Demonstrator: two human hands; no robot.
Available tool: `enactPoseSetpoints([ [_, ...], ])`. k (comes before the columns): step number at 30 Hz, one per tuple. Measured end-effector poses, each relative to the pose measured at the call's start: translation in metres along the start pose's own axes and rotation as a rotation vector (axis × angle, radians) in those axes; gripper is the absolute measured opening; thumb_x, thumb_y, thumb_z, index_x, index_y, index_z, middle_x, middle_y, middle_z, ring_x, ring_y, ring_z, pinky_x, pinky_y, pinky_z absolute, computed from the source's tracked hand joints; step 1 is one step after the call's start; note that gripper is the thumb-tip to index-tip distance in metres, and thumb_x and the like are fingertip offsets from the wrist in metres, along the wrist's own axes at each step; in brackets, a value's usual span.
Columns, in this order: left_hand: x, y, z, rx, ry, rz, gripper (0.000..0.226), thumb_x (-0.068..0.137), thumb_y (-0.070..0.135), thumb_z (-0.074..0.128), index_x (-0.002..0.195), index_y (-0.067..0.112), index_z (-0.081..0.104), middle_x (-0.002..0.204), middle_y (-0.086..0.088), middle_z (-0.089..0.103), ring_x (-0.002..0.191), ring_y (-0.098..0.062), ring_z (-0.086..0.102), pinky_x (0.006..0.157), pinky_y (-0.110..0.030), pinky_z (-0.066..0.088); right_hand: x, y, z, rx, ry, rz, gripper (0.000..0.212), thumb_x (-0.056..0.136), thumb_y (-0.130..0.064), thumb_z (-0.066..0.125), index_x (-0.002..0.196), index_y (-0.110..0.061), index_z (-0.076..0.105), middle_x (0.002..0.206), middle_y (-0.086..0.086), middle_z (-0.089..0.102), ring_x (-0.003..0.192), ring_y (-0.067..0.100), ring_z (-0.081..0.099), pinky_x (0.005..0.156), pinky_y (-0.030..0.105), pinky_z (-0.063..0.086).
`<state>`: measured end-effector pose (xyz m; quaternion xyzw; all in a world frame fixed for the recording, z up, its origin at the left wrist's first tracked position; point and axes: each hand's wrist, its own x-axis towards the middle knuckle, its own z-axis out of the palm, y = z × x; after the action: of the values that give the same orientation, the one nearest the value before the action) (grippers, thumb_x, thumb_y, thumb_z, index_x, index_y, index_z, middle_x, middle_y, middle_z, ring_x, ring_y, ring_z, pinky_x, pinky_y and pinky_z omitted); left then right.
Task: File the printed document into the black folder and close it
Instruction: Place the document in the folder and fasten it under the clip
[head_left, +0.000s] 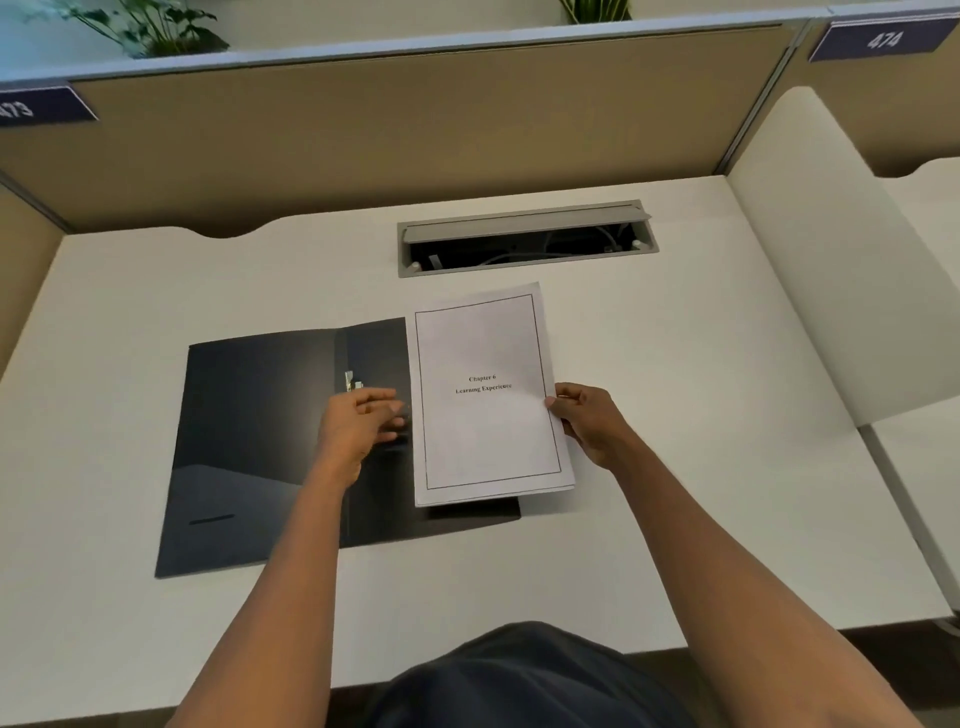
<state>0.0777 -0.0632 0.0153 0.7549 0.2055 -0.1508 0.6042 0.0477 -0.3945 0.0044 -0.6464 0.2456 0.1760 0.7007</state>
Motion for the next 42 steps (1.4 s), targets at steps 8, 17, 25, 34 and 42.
enactPoseSetpoints([
  [8,0.016,-0.016,-0.07,0.609,0.032,0.111,0.095,0.086,0.012,0.082,0.163,0.026,0.028,0.169,-0.004,0.032,0.153,-0.028,0.035,0.12,-0.045,0.036,0.002,0.006,0.035,0.033,0.039,0.036,0.014,0.096,-0.002,0.065,0.099,-0.011,0.075,0.094,0.005,0.079,0.078,0.013,0.076,0.068,0.021,0.06],
  [17,0.032,-0.042,-0.084,0.991,-0.199,0.175,0.123,0.076,0.037,0.088,0.166,0.019,0.006,0.175,-0.004,-0.007,0.162,-0.022,-0.011,0.128,-0.055,-0.006,0.007,0.009,0.064,-0.001,0.065,0.07,0.012,0.095,-0.003,0.067,0.095,-0.013,0.074,0.087,0.001,0.081,0.076,0.011,0.077,0.065,0.019,0.059],
  [25,0.037,-0.055,-0.082,1.037,-0.195,0.197,0.119,0.078,0.04,0.086,0.166,0.022,0.009,0.175,-0.004,-0.009,0.162,-0.024,-0.012,0.127,-0.055,-0.007,0.011,0.013,0.077,-0.019,0.065,0.075,0.013,0.095,-0.003,0.066,0.094,-0.014,0.074,0.089,0.002,0.08,0.077,0.011,0.077,0.068,0.021,0.061],
  [34,0.041,-0.057,-0.083,1.047,-0.219,0.197,0.119,0.08,0.043,0.084,0.166,0.022,0.005,0.175,-0.004,-0.012,0.161,-0.025,-0.014,0.126,-0.055,-0.009,0.017,0.018,0.089,-0.068,0.056,0.079,0.025,0.096,-0.005,0.066,0.12,0.0,0.068,0.121,0.027,0.07,0.093,0.025,0.068,0.103,0.05,0.055],
  [42,0.036,-0.053,-0.083,1.038,-0.224,0.205,0.118,0.081,0.042,0.083,0.166,0.02,0.005,0.175,-0.005,-0.011,0.161,-0.025,-0.014,0.128,-0.057,-0.007,0.016,0.017,0.1,-0.199,0.125,0.083,0.017,0.095,-0.004,0.066,0.111,0.002,0.068,0.066,-0.001,0.053,0.051,0.01,0.039,0.051,0.018,0.036],
])
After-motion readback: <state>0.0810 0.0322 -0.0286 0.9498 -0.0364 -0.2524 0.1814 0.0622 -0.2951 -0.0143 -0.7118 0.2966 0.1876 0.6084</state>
